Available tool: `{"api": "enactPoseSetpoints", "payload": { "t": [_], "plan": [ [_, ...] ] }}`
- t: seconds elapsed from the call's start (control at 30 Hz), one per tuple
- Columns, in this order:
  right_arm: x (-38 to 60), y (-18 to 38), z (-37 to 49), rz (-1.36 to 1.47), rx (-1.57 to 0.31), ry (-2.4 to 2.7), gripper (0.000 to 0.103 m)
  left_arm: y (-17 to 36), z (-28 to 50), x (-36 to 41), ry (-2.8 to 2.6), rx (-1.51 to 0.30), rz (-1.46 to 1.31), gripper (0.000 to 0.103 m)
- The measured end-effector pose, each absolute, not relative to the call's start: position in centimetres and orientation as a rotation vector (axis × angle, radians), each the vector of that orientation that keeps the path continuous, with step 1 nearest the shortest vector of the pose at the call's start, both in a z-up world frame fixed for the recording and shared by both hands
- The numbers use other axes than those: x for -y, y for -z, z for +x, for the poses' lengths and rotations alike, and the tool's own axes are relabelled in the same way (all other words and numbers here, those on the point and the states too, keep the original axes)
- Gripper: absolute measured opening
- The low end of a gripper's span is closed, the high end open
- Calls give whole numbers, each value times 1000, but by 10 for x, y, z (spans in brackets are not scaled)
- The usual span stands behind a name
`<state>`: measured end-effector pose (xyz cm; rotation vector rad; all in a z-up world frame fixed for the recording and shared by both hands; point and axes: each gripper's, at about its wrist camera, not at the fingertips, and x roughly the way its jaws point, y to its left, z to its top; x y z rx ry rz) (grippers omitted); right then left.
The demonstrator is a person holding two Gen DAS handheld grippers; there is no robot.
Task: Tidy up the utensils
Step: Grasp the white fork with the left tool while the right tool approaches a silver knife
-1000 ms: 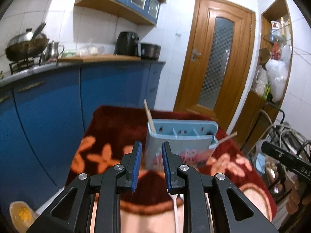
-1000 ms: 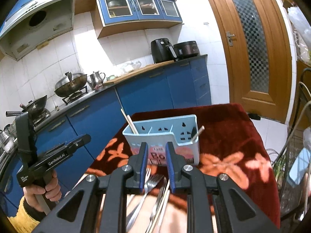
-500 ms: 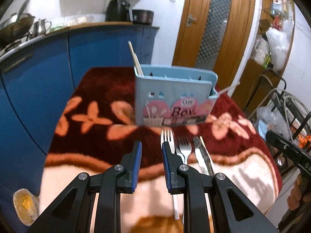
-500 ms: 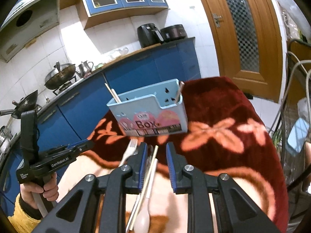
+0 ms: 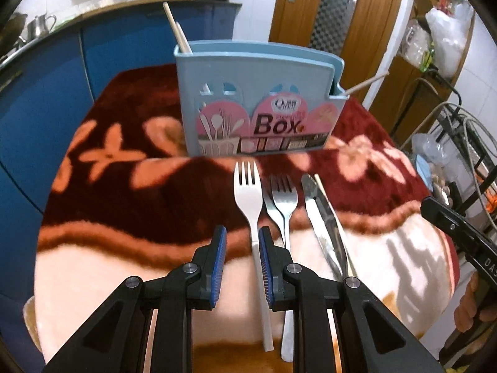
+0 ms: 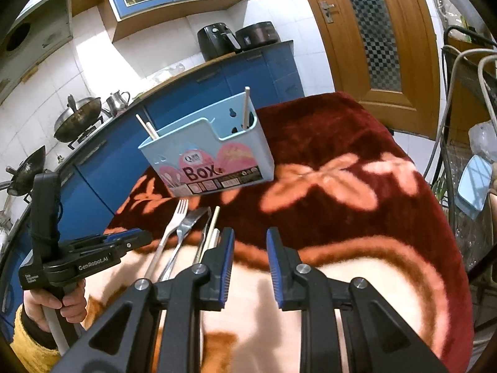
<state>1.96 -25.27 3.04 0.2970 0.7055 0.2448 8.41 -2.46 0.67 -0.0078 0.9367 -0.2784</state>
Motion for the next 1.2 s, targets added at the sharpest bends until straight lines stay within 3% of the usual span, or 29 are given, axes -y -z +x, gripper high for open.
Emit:
{"api": "enactPoseSetpoints", "payload": {
  "t": [0.73,0.9,1.2],
  "plan": [
    [257,-16,24,301,-753,-251,25,12,126,42,263,-1095,1,21],
    [253,-16,25,291,-775,-246,26,12,124,42,257,-1079,-13,10],
    [240,-21,24,264,-789,-249,26,9,103,13,277,-1005,-112,9]
  ]
}}
